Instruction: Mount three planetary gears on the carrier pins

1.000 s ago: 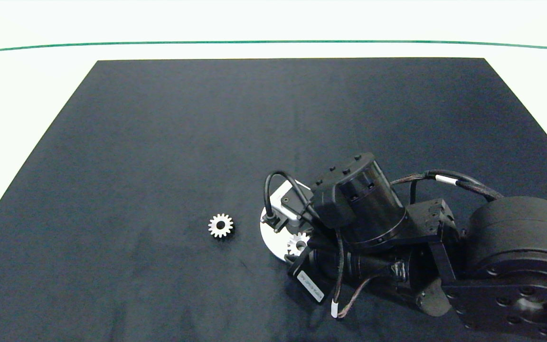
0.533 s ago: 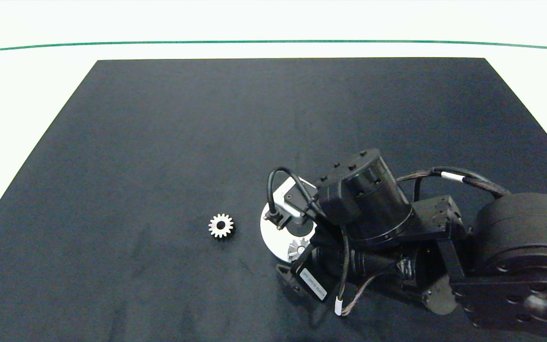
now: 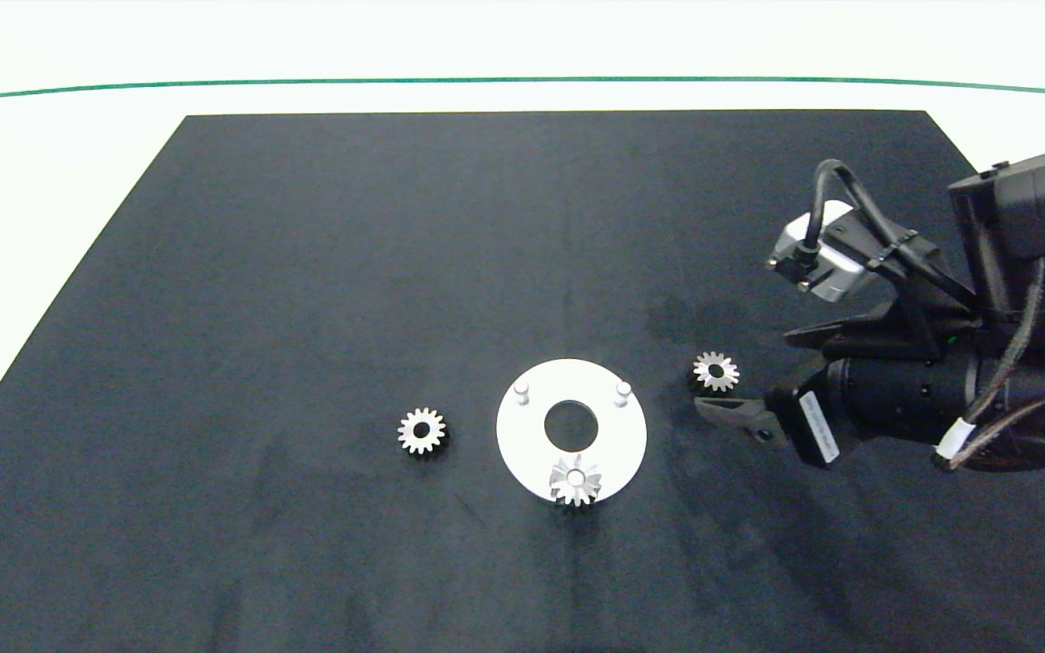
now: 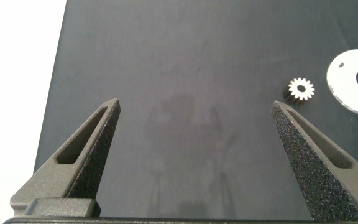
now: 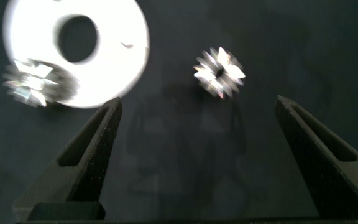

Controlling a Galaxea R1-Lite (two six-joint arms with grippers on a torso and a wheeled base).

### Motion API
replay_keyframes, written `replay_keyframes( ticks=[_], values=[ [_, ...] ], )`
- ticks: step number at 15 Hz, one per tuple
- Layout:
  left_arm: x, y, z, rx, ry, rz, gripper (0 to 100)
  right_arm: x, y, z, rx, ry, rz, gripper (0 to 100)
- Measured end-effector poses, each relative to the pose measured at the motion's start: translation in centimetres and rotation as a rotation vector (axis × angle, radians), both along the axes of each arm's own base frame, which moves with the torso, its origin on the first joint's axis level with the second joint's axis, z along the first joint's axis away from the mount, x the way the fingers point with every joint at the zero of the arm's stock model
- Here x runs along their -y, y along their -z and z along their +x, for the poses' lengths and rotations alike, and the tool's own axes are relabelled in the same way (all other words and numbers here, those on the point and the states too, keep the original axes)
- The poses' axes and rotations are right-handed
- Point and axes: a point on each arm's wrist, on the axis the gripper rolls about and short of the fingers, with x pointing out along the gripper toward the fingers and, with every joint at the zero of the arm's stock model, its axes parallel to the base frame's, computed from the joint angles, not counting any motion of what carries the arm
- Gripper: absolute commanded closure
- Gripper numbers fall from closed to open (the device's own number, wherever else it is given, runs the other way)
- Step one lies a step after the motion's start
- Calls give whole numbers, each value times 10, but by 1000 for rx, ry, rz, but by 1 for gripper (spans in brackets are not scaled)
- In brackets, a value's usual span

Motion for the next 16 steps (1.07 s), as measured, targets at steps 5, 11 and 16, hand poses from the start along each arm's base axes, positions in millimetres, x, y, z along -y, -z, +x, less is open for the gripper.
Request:
replay_keyframes(
  ticks=[5,11,16],
  values=[
    [0,-3,-4,0,-5,0,0,26,9,22,-20,52,51,0],
    [0,-9,-10,12,-4,0,0,8,31,52,-52,44,33,0],
    [0,-10,-9,12,-1,0,0,-1,34,67,-48,38,33,7]
  ],
)
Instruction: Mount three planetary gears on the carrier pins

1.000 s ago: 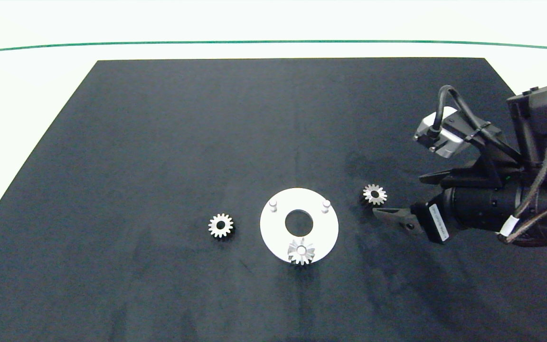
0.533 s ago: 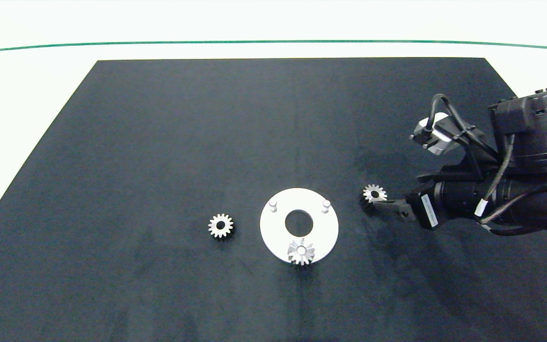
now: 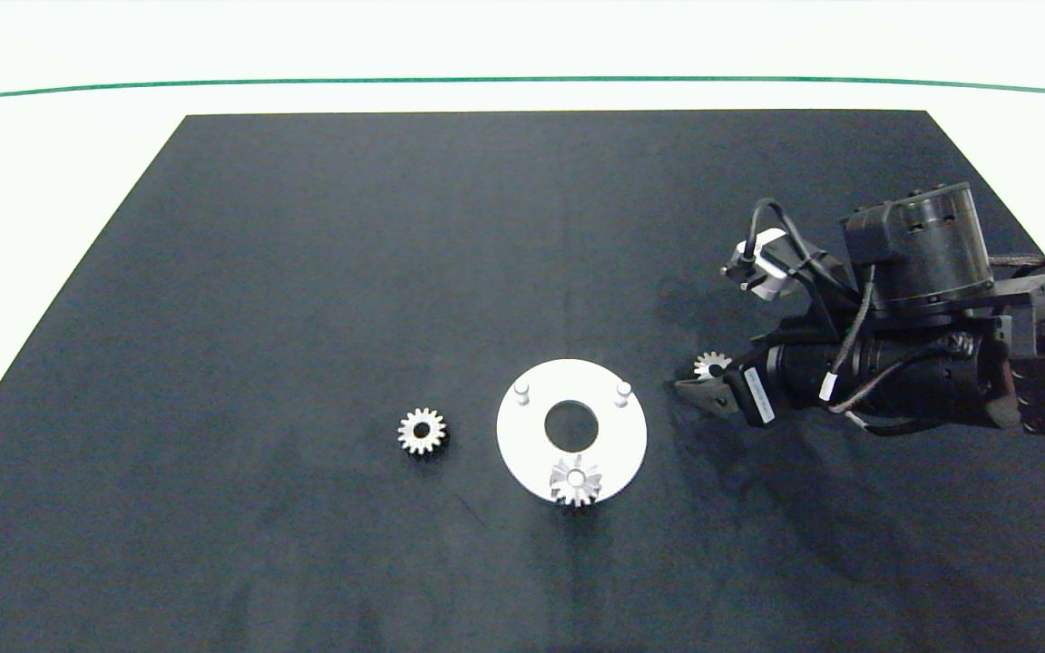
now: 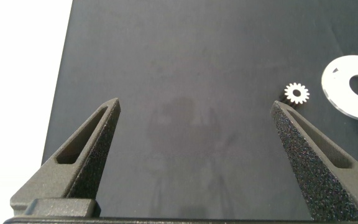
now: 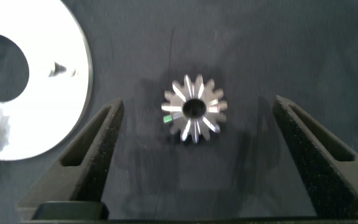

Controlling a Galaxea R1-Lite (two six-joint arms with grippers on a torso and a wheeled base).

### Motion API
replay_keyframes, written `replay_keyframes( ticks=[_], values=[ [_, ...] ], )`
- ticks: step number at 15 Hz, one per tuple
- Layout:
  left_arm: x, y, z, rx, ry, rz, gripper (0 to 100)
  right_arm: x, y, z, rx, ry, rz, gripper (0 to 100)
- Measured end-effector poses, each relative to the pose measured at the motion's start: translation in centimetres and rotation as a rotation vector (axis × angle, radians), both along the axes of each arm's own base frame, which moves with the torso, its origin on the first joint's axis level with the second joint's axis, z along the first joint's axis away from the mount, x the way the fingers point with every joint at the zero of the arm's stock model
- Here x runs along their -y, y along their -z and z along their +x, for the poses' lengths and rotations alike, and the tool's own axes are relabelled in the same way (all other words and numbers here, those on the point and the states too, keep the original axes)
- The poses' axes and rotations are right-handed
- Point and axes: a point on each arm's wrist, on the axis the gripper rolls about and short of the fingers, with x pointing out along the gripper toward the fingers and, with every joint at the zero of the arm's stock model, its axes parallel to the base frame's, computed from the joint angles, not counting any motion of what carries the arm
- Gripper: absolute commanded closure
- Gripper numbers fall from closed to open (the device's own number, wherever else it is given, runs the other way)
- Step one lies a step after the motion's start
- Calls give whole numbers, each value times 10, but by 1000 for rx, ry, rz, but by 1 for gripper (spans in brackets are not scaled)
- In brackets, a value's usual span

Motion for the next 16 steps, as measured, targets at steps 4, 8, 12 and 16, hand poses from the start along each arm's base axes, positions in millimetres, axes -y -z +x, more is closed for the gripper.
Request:
replay_keyframes(
  ticks=[4,8,12,16],
  values=[
    [0,0,1,-4,2,0,0,-5,5,5,-13,-9,-10,16],
    [0,0,1,-6,4,0,0,-6,9,7,-22,-8,-15,23],
    [0,0,1,-6,4,-1,0,-7,11,9,-26,-7,-17,31],
    [0,1,1,-7,5,0,0,-6,11,10,-27,-3,-18,40]
  ],
)
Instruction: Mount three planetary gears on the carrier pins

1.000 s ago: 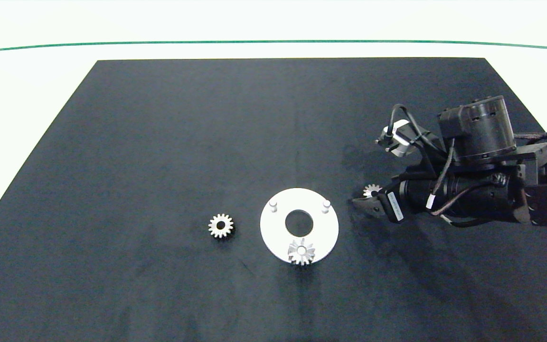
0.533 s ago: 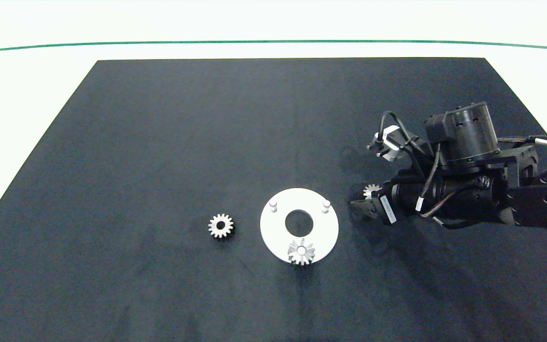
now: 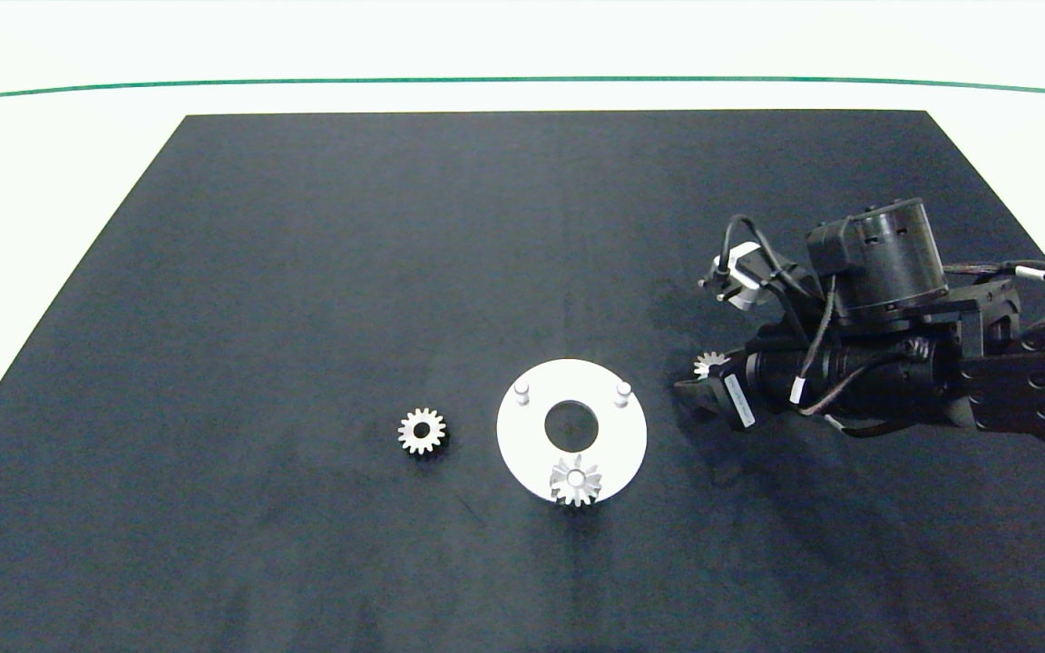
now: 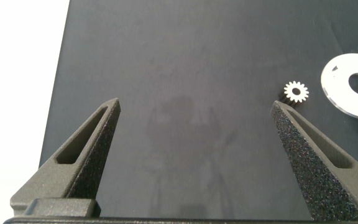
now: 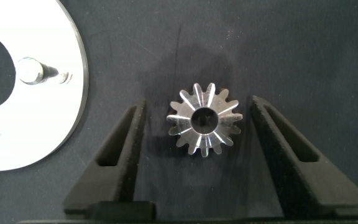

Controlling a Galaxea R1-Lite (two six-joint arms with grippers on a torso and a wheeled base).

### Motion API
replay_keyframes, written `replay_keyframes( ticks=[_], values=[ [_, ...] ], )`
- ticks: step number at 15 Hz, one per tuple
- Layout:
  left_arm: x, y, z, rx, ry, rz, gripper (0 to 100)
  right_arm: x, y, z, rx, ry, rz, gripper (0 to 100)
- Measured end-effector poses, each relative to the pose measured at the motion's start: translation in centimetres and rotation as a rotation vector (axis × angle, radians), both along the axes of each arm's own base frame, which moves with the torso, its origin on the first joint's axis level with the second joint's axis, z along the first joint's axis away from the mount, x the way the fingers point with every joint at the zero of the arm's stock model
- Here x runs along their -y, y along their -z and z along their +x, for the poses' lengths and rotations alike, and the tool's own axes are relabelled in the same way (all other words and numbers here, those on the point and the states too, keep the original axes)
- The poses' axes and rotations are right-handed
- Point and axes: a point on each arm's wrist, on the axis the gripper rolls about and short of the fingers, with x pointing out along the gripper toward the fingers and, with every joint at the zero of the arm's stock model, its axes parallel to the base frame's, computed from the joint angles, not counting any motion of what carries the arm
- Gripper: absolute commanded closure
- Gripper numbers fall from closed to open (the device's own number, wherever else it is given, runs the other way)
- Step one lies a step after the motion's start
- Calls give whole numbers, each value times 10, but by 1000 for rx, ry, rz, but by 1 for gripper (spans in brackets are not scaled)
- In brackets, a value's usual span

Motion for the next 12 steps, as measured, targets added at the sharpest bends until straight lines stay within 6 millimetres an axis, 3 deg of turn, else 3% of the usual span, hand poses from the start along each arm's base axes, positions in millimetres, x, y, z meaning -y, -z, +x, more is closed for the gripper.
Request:
replay_keyframes(
  ticks=[12],
  values=[
    [0,6,3,-27,1,0,0,1,0,0,-2,2,1,64]
  ],
)
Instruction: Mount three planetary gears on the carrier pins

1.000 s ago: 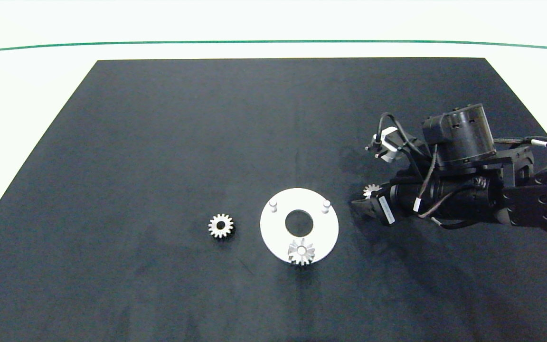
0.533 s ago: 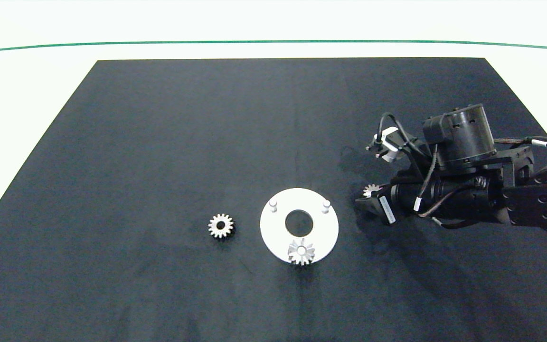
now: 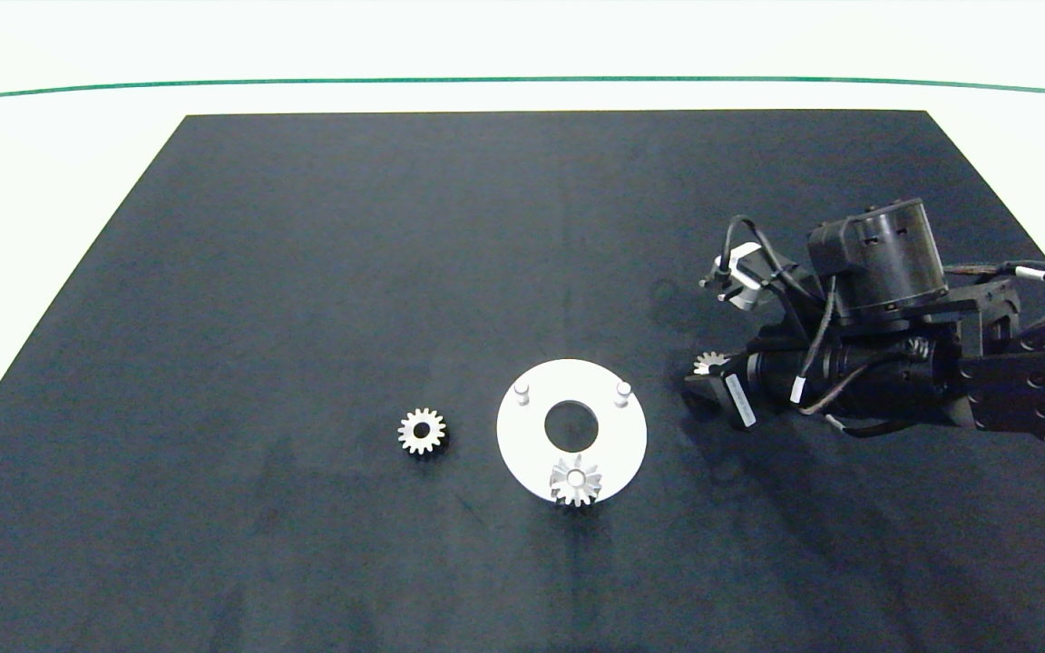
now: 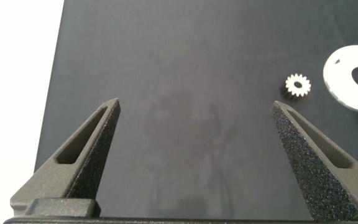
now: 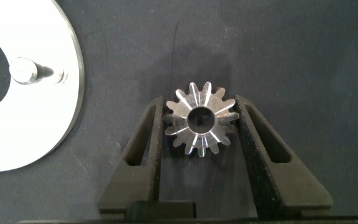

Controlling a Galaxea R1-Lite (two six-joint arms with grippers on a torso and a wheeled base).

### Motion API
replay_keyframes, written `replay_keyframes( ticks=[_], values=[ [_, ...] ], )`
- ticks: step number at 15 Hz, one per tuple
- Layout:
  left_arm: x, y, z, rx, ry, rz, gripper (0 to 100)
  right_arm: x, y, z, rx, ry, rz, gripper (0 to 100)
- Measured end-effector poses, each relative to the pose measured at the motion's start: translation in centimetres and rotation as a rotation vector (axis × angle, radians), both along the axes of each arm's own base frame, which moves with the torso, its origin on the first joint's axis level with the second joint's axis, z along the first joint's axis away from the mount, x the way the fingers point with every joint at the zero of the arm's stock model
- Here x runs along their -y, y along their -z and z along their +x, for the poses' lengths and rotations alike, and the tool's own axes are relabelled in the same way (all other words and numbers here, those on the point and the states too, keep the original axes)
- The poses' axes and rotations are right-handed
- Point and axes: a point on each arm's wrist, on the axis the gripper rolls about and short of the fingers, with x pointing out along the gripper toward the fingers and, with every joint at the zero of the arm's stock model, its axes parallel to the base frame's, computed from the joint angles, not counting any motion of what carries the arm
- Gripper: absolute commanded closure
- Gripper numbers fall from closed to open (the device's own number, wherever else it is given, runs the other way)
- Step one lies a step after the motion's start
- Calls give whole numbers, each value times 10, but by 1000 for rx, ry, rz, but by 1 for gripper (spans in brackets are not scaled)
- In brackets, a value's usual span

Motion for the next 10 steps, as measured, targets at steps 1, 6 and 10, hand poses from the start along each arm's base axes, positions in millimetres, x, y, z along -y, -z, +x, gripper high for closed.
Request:
replay_keyframes(
  ticks=[1,6,10],
  values=[
    [0,2,1,-8,0,0,0,0,0,0,0,0,0,65],
    [0,5,2,-18,1,0,0,0,1,0,-2,-1,-1,76],
    [0,4,1,-15,-1,0,0,0,1,-1,-3,-1,-2,83]
  ],
)
